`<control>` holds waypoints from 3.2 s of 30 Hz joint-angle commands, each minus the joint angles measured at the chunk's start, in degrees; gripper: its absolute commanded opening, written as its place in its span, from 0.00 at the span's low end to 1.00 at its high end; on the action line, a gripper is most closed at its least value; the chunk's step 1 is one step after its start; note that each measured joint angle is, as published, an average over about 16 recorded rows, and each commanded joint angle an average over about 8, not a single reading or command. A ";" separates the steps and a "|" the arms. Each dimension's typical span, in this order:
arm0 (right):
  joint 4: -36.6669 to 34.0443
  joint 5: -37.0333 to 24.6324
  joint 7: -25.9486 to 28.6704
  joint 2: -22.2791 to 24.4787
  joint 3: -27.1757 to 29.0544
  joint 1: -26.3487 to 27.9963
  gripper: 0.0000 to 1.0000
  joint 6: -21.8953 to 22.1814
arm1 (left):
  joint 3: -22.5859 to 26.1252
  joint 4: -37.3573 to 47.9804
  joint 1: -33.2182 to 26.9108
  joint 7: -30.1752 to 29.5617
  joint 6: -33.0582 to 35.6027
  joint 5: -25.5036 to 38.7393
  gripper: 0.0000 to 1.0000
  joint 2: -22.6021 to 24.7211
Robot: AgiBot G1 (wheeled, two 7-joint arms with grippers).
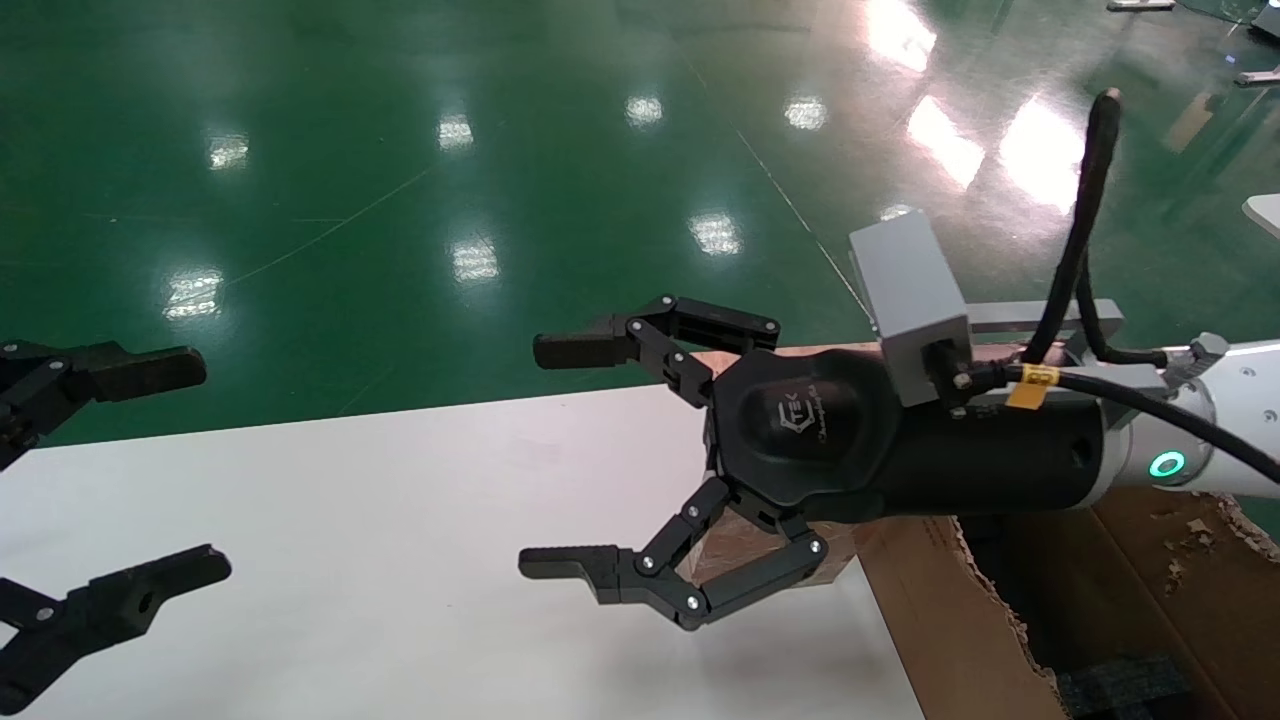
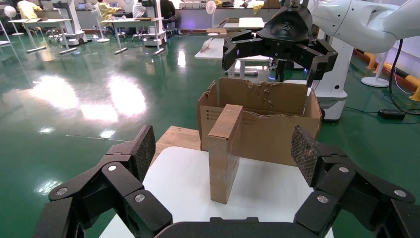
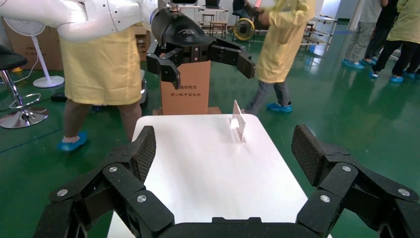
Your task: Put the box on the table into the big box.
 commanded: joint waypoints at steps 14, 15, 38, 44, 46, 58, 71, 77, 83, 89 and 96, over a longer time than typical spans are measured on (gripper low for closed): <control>0.00 0.00 0.00 0.00 0.00 0.00 1.00 0.00 | 0.00 0.00 0.00 0.00 0.00 0.00 1.00 0.00; 0.00 0.00 0.00 0.00 0.00 0.00 1.00 0.00 | 0.00 0.00 0.00 0.00 0.00 0.00 1.00 0.00; -0.29 -0.53 -0.12 -0.40 -0.48 0.25 1.00 -0.42 | 0.00 0.00 0.00 0.00 0.00 0.00 0.55 0.00; -3.58 -3.25 -1.32 -0.95 -2.27 2.39 1.00 -2.97 | 0.00 0.00 0.00 0.00 0.00 0.00 0.00 0.00; -5.30 -4.40 -2.10 -0.85 -3.21 3.57 1.00 -3.99 | 0.00 0.00 0.00 0.00 0.00 0.00 0.00 0.00; -16.85 -9.44 -9.25 1.87 -12.94 11.58 1.00 -5.38 | 0.00 0.00 0.00 0.00 0.00 0.00 0.00 0.00; -29.88 -14.41 -15.74 1.46 -20.74 19.05 1.00 -5.19 | 0.00 0.00 0.00 0.00 0.00 0.00 0.00 0.00; -34.96 -16.59 -18.35 1.52 -24.53 22.30 1.00 -5.35 | 0.00 0.00 0.00 0.00 0.00 0.00 0.00 0.00; -39.39 -18.47 -21.14 1.24 -28.55 25.56 1.00 -5.52 | 0.00 0.00 0.00 0.00 0.00 0.00 0.00 0.00; -42.94 -19.05 -23.55 0.68 -32.63 27.61 1.00 -5.67 | 0.00 0.00 0.00 0.00 0.00 0.00 0.00 0.00; -45.62 -17.85 -25.50 0.63 -36.86 28.82 1.00 -5.76 | 0.00 0.00 0.00 0.00 0.00 0.00 0.00 0.00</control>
